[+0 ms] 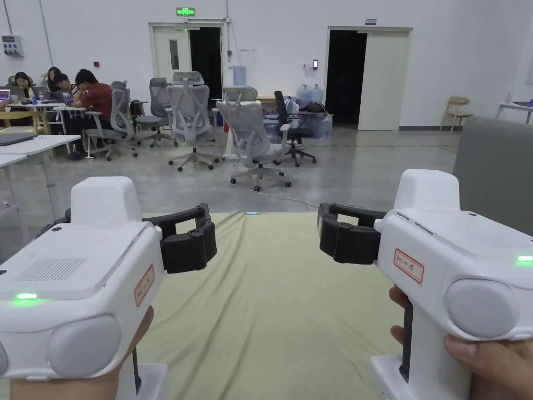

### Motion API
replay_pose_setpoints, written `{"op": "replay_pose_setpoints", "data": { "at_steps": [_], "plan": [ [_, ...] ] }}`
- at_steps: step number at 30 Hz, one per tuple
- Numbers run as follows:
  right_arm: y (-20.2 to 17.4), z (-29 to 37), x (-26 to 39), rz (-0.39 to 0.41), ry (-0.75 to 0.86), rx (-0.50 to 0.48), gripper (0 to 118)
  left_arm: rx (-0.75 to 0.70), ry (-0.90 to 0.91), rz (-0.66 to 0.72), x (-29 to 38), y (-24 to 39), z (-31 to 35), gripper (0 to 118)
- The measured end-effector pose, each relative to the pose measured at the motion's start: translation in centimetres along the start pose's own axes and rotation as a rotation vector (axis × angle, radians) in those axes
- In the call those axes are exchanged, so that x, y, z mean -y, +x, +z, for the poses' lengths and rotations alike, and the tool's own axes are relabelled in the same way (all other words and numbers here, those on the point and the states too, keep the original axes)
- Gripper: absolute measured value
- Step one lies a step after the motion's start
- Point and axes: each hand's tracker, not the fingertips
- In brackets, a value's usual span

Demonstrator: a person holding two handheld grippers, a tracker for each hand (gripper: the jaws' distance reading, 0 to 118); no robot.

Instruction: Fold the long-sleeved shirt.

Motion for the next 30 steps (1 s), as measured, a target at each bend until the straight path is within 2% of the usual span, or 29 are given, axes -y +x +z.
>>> {"op": "replay_pose_setpoints", "data": {
  "at_steps": [10,19,27,30],
  "plan": [
    [0.1,-0.4,0.0,0.001,-0.017,0.053,118,-0.008,0.001,-0.010,-0.3,-0.2,0.2,118],
    [0.3,-0.3,-0.1,-0.040,-0.034,0.015,118,-0.002,-0.006,-0.002,-0.4,-0.5,0.4,118],
    [-0.5,-0.4,0.3,0.054,-0.020,0.120,118,-0.028,0.009,-0.056,-0.5,-0.3,0.7,118],
    [-0.3,-0.4,0.3,0.039,-0.013,0.120,118,-0.023,0.006,-0.037,-0.6,-0.6,0.7,118]
  ]
}}
